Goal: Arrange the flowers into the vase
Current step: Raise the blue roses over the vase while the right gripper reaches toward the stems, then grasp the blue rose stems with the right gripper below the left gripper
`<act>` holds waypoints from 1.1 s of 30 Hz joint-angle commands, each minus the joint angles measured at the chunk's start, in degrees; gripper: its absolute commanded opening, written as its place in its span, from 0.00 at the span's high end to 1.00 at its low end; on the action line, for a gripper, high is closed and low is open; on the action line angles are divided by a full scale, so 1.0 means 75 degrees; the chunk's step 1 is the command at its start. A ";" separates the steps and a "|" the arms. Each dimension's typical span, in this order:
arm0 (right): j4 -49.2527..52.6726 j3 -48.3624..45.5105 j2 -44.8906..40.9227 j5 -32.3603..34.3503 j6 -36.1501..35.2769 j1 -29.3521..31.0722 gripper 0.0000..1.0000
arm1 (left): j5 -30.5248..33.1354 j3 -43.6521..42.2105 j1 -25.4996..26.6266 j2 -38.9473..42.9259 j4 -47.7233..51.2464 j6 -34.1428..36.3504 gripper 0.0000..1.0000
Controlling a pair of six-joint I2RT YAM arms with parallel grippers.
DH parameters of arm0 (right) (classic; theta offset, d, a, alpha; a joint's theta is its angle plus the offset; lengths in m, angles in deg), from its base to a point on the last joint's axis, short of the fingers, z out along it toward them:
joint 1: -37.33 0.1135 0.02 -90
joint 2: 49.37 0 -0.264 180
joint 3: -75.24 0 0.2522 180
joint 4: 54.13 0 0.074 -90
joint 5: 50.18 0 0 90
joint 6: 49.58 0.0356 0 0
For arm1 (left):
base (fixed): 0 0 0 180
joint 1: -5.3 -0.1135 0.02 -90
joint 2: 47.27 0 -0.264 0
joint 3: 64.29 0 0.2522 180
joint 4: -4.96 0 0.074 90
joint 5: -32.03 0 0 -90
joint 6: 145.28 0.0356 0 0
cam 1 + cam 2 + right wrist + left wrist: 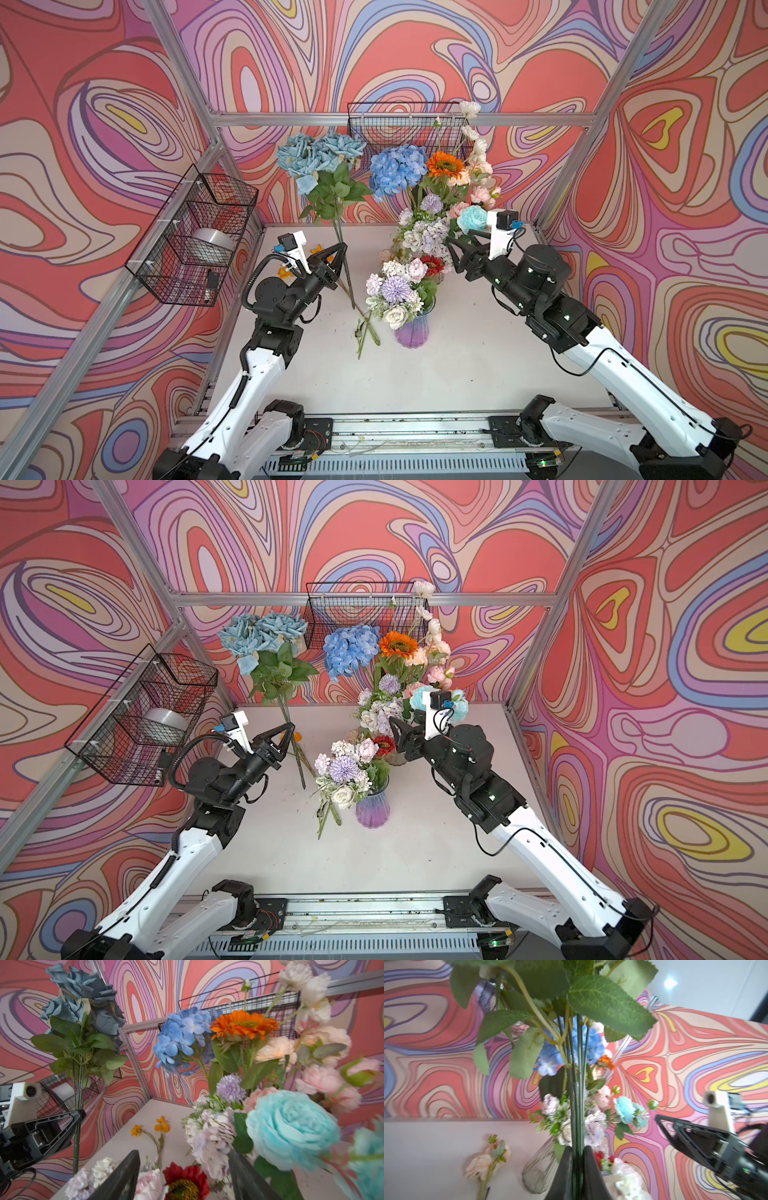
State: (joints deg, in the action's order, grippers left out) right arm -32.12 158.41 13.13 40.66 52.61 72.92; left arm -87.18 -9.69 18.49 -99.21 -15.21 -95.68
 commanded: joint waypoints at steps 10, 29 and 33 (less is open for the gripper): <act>-0.0638 0.1422 0.1571 -0.2602 0.0603 0.1253 0.33 | -0.1581 0.1315 0.1914 -0.0350 -0.0371 -0.0050 1.00; -0.0011 0.0452 0.0380 -0.1628 0.0496 0.1265 0.39 | -0.0647 0.1047 0.2355 -0.0871 -0.0840 0.0324 1.00; 0.0062 0.0251 0.0224 -0.2349 0.0530 0.1266 0.42 | -0.0321 0.1046 0.2355 -0.1099 -0.1117 0.0244 1.00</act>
State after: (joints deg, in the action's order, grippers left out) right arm -33.52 161.71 15.20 26.08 57.06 82.10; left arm -92.16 -1.78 36.02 -106.82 -18.32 -94.30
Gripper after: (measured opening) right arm 0.581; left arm 0.119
